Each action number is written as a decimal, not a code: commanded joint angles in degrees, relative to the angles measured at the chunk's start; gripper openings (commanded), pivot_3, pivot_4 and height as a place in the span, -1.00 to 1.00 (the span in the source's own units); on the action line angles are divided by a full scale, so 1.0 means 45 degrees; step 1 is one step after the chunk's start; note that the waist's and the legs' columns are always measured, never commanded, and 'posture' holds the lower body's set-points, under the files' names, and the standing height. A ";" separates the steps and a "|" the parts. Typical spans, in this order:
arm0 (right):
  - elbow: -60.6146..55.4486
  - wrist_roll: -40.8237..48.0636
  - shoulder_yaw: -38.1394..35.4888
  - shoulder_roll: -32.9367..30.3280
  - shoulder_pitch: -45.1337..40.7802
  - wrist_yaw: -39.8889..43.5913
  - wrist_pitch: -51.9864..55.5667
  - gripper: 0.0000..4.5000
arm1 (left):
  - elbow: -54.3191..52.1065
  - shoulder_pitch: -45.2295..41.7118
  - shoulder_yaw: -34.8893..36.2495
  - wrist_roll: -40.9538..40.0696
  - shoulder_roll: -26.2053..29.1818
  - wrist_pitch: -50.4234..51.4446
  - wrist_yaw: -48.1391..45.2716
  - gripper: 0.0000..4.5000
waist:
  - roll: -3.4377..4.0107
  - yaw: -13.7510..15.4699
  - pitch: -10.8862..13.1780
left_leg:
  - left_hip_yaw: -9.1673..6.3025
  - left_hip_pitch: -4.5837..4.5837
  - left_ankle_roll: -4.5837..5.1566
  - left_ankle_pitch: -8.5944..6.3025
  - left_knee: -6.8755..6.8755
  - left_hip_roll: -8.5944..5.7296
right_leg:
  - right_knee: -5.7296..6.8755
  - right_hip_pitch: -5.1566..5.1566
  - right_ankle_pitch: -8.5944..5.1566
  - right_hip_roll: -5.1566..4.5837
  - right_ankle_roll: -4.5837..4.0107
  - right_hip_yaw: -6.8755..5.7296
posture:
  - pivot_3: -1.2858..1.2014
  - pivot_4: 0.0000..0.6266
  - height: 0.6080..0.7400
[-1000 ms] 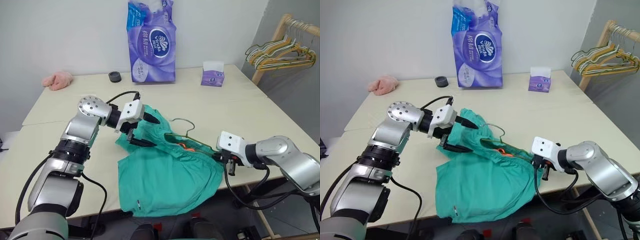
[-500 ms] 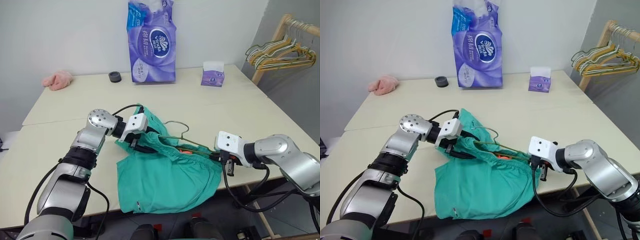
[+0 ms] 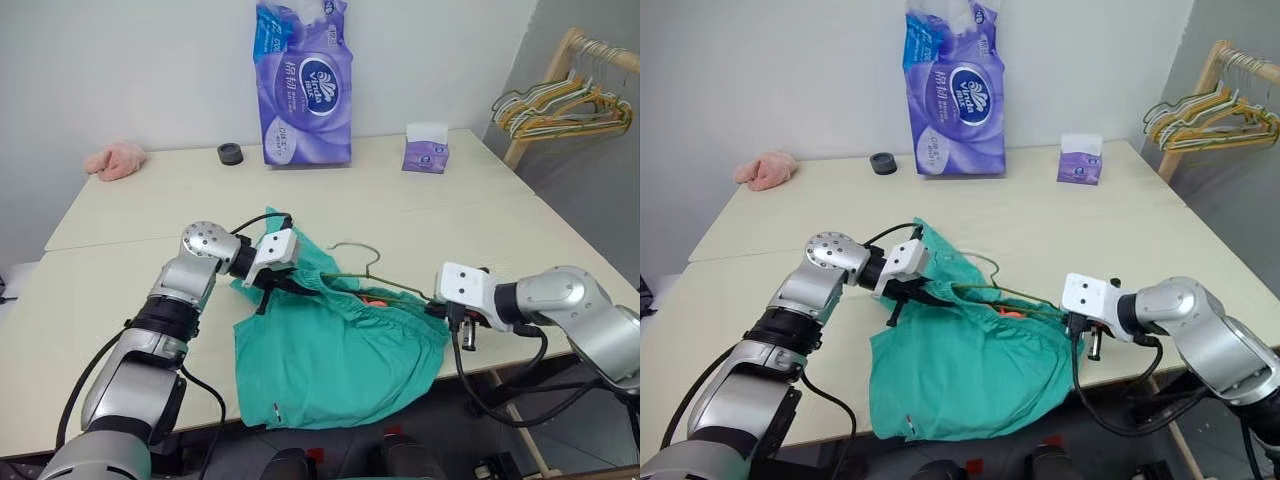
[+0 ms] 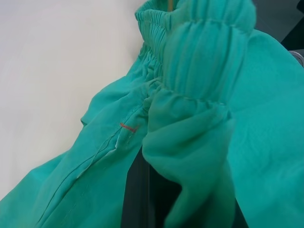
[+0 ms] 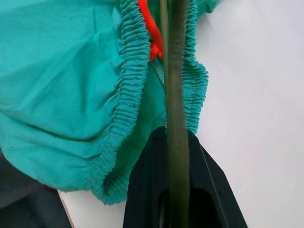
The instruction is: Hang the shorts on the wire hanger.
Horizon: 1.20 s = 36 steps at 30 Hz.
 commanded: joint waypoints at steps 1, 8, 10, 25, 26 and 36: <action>-0.0473 -0.0144 -0.0357 -0.0358 0.0189 0.0604 -0.1450 -0.68 | -0.0259 -0.0144 0.0118 -0.0094 -0.0220 -0.0211 0.0362 -1.00 | 0.0000 -0.0013 0.0000 | 0.0002 0.0001 0.0000 0.0000 0.0000 0.0000 | 0.0000 0.0000 0.0000 0.0000 0.0000 0.0000 | -0.10 -0.88 1.00; 0.1323 -0.0409 -0.2750 -0.1937 0.0975 0.0702 -0.2444 0.39 | 0.0149 -0.0188 0.0190 0.0065 -0.0179 -0.0623 0.0612 -1.00 | -0.0002 0.0003 -0.0001 | 0.0016 0.0004 0.0001 -0.0001 0.0002 -0.0002 | -0.0002 0.0000 0.0002 0.0000 0.0003 -0.0001 | -0.10 -0.88 1.00; 0.1526 -0.0244 -0.3643 -0.2018 0.1545 0.0572 -0.2530 0.65 | 0.0271 -0.0174 0.0167 0.0104 -0.0163 -0.0768 0.0665 -1.00 | -0.0001 0.0009 -0.0001 | 0.0008 0.0004 0.0001 0.0000 0.0001 0.0000 | 0.0000 0.0001 0.0002 -0.0001 0.0003 0.0003 | -0.10 -0.88 1.00; -0.2421 0.3634 -0.7724 0.5675 0.8686 -0.3515 0.0773 0.78 | 0.1939 -0.0964 0.0600 0.0289 0.0217 -0.1350 0.1105 -1.00 | -0.0065 -0.0005 -0.0039 | -0.0001 0.0014 0.0002 -0.0001 0.0001 0.0004 | 0.0019 0.0015 0.0002 0.0003 0.0006 0.0010 | -0.11 -0.85 1.00; -0.2519 0.3961 -0.7522 0.6099 0.8599 -0.3906 0.1144 0.78 | 0.1897 -0.0961 0.0600 0.0266 0.0224 -0.1308 0.1060 -1.00 | -0.0111 -0.0002 -0.0063 | -0.0006 0.0012 0.0002 -0.0001 0.0000 0.0006 | 0.0011 0.0016 0.0002 0.0004 0.0005 0.0003 | -0.11 -0.85 1.00; -0.2012 0.5662 -0.6144 0.7322 0.7531 -0.5808 0.2550 0.78 | 0.1670 -0.0879 0.0599 0.0195 0.0200 -0.1154 0.0989 -1.00 | -0.0483 -0.0086 -0.0207 | -0.0065 -0.0008 -0.0014 -0.0044 -0.0023 0.0027 | -0.0047 0.0014 0.0002 0.0001 -0.0005 -0.0046 | -0.10 -0.85 1.00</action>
